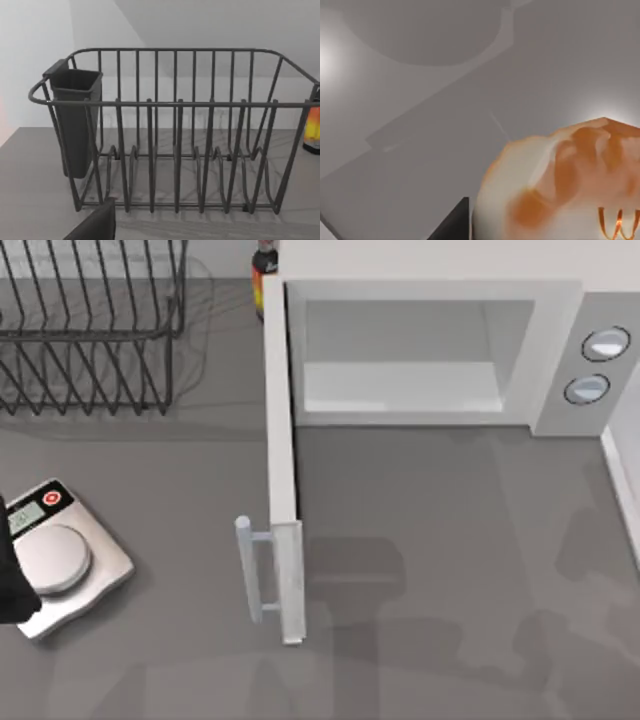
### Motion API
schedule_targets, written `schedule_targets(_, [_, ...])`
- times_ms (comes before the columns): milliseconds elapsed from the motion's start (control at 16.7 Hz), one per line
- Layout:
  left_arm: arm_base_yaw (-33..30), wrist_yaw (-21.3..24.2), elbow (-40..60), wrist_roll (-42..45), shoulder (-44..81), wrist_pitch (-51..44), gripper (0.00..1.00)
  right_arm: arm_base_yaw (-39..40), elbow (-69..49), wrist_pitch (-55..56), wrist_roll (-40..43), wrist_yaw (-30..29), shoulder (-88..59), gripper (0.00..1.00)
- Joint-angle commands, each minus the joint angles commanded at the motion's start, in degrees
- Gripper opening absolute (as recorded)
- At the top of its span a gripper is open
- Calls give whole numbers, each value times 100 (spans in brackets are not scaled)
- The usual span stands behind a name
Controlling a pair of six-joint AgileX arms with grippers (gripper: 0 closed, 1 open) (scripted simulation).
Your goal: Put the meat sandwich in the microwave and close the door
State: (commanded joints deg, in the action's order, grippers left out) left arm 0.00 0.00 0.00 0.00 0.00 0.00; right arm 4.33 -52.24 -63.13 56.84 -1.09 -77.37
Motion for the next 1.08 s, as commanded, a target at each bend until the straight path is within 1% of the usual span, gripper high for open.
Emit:
schedule_targets(180, [0,0,0,0,0,0,100,266,-207,835,-609,-326,-540,0])
schedule_targets(360, [0,0,0,0,0,0,100,654,-486,2066,-1467,-776,-1245,0])
schedule_targets(600, [0,0,0,0,0,0,100,1306,-828,3976,-2853,-1477,-2319,0])
schedule_targets(1080, [0,0,0,0,0,0,100,2615,-1235,8160,-5812,-2842,-4182,0])
